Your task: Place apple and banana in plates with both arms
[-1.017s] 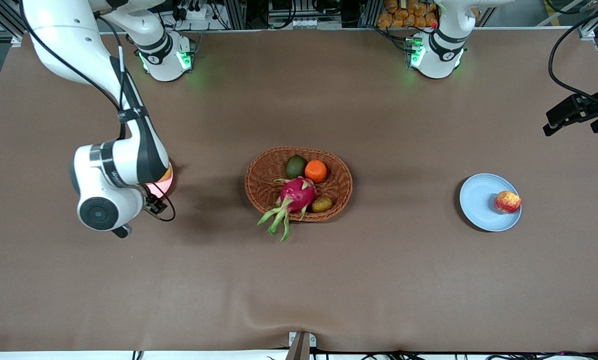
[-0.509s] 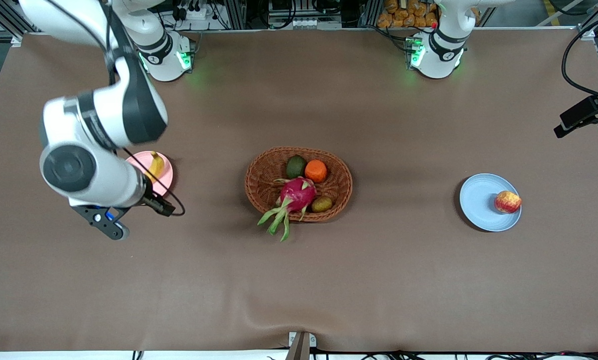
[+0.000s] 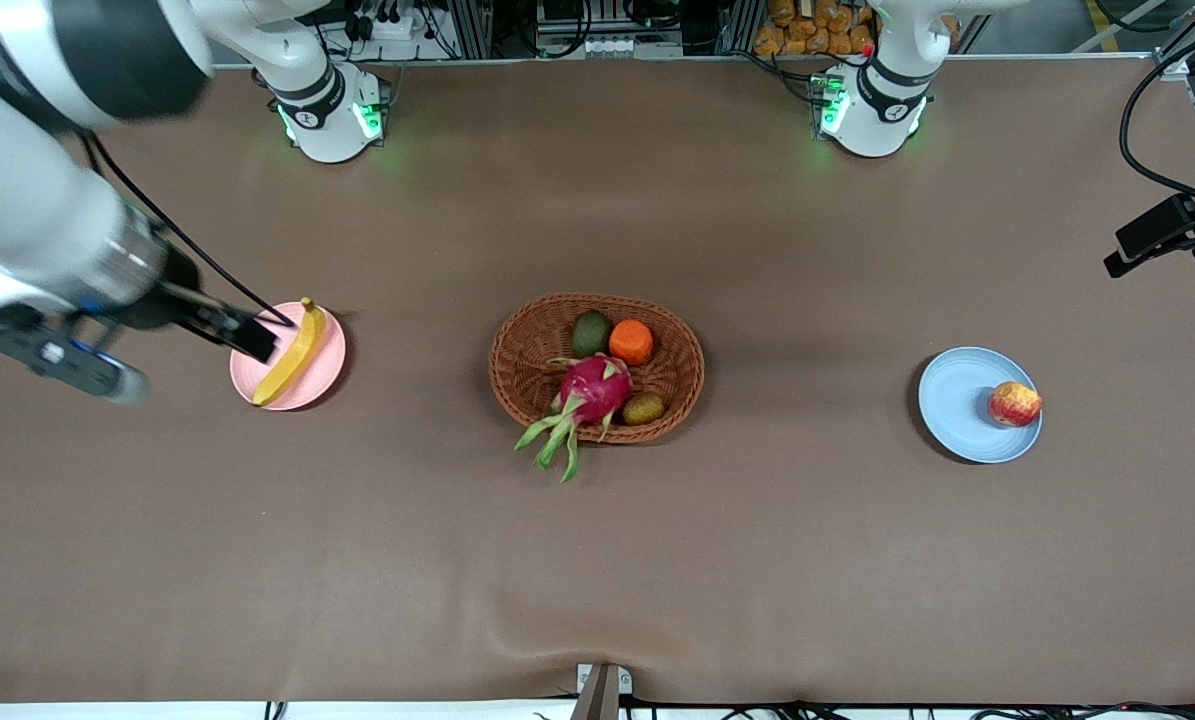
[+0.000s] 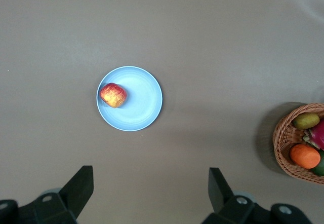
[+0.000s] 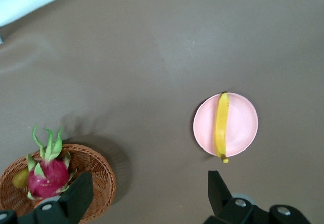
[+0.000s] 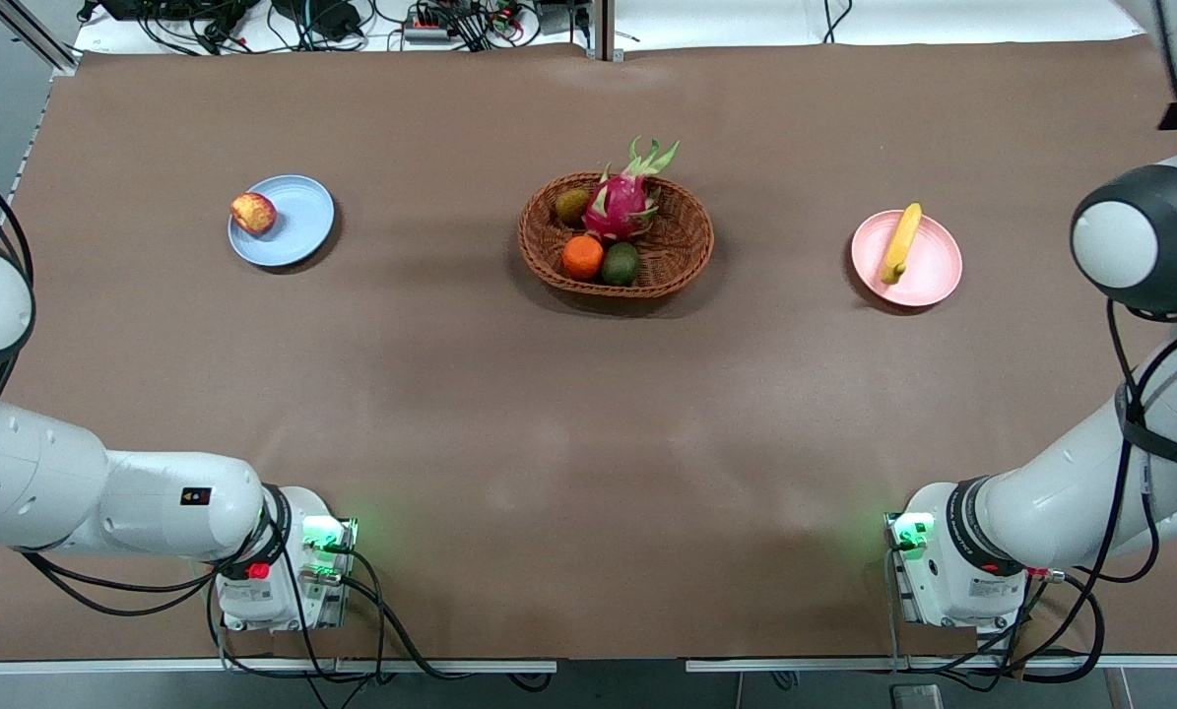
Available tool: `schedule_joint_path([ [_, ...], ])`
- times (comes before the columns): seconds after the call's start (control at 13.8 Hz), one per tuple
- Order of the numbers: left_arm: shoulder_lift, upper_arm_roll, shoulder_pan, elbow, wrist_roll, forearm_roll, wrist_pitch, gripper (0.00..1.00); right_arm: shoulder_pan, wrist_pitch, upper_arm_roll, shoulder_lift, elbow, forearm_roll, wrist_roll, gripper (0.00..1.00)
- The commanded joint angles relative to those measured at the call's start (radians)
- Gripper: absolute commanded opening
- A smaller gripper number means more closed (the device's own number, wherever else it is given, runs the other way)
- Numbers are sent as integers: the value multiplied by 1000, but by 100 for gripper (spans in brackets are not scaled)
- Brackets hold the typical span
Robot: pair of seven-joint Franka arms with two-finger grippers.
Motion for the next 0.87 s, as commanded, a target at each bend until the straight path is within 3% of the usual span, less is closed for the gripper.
schedule_joint_path([
  [0.0, 8, 6, -3, 18, 2, -3, -18, 100, -100, -18, 9, -88, 4, 49, -162, 100],
  [0.29, 7, 4, -4, 18, 27, 1, -18, 100, -198, -37, 4, -295, -205, 59, -393, 100],
  [0.58, 7, -3, -6, 17, 30, 51, -20, 100, -237, -34, -2, -424, -402, 51, -509, 100],
  [0.8, 5, -5, -6, 20, 40, 70, -20, 100, -246, 66, -7, -531, -598, 43, -568, 100],
])
